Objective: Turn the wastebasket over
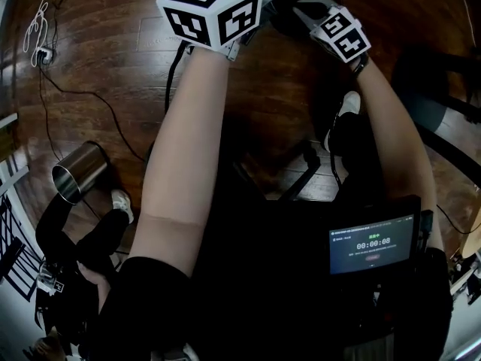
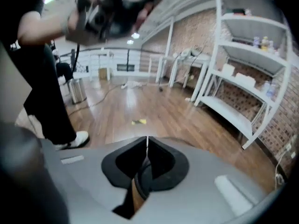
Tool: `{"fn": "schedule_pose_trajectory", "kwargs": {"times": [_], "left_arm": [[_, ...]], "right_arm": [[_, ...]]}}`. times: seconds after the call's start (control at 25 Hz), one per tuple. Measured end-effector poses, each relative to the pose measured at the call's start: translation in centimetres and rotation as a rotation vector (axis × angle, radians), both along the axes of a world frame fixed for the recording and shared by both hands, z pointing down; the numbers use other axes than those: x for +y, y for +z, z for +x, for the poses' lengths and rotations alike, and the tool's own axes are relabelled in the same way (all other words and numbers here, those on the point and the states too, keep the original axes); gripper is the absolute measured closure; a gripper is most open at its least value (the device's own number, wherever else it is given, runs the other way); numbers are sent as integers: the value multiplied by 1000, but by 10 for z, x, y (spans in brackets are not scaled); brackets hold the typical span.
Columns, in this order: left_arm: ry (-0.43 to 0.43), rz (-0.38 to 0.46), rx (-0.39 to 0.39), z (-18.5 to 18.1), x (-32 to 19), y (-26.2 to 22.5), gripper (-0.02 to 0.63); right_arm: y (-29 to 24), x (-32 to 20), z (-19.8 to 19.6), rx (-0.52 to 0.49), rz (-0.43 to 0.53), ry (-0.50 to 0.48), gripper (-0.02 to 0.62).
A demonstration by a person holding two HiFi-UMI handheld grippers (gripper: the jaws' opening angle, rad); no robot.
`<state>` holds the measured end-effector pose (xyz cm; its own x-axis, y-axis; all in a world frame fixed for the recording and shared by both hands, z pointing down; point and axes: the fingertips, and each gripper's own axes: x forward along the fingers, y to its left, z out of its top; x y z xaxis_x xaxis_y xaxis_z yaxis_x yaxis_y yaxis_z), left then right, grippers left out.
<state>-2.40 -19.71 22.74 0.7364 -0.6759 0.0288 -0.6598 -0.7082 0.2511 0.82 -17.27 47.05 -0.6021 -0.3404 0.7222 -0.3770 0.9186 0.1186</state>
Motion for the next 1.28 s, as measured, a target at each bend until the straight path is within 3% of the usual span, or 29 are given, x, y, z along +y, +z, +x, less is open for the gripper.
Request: {"fn": "schedule_pose_trajectory", "kwargs": {"times": [0.08,0.28,0.44,0.68,0.8,1.08,1.28], "left_arm": [[-5,-9,-14,3,3,7,603],[26,10,-52,21,25,16,604],[61,27,-77,37,51,25,604],[54,44,-104,52,76,31,604],[68,59,-95,57,90,32,604],[56,16,-78,61,112,60,604],[63,60,-73,67,124,49,604]], "right_arm": [[-48,-5,7,-184,50,79,586],[-159,9,37,-568,69,219,586],[-199,37,62,-747,74,316,586],[-205,44,63,-862,169,324,586],[-207,51,53,-899,163,289,586],[-200,72,61,-861,144,228,586],[-201,88,52,-841,164,180,586]]}}
